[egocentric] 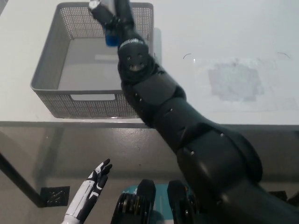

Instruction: Use the right hand to pick up a shampoo and place it into a container on the left side

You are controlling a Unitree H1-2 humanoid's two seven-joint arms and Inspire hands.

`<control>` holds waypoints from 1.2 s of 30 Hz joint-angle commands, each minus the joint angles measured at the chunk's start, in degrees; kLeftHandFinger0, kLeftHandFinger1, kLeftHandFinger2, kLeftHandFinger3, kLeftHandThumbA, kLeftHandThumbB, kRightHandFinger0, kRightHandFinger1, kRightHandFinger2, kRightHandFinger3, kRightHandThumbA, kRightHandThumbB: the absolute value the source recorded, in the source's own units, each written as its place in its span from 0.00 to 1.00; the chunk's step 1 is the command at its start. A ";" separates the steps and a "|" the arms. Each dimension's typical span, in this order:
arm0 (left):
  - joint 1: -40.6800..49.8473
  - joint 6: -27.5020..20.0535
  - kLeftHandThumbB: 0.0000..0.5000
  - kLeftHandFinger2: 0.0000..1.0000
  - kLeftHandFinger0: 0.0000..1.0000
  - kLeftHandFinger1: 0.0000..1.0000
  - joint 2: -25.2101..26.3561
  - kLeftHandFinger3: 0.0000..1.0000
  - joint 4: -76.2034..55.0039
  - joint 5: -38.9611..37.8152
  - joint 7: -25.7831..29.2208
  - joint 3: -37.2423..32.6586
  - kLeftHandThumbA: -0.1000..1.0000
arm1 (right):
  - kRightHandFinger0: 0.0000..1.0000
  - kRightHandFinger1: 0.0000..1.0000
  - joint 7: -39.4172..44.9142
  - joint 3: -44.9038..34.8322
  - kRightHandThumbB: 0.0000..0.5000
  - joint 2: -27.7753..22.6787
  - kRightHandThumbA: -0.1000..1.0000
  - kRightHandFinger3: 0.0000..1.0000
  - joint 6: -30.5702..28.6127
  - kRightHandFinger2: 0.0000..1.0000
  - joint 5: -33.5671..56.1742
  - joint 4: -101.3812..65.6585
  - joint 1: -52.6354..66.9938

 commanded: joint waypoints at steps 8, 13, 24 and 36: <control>-2.22 0.90 0.55 1.00 1.00 1.00 1.58 1.00 -2.66 0.57 -2.03 -0.80 1.00 | 0.00 0.37 0.04 3.56 0.24 0.33 0.00 0.82 1.60 0.82 -1.93 0.94 1.61; -2.50 1.49 0.57 1.00 1.00 1.00 1.78 1.00 -2.71 -0.52 -2.96 -0.68 1.00 | 0.02 0.34 -0.47 4.27 0.33 0.12 0.00 0.68 1.49 0.74 -2.38 0.82 2.59; -2.89 1.94 0.59 1.00 1.00 1.00 2.29 1.00 -2.99 -0.34 -3.81 -1.15 1.00 | 1.00 1.00 9.86 8.15 0.97 -3.13 0.91 1.00 1.15 1.00 -3.44 0.26 3.55; -3.31 2.08 0.61 1.00 1.00 1.00 2.29 1.00 -2.92 0.03 -4.19 -1.37 1.00 | 1.00 1.00 9.75 8.71 0.90 -4.93 1.00 1.00 -0.35 1.00 -3.30 -1.83 1.78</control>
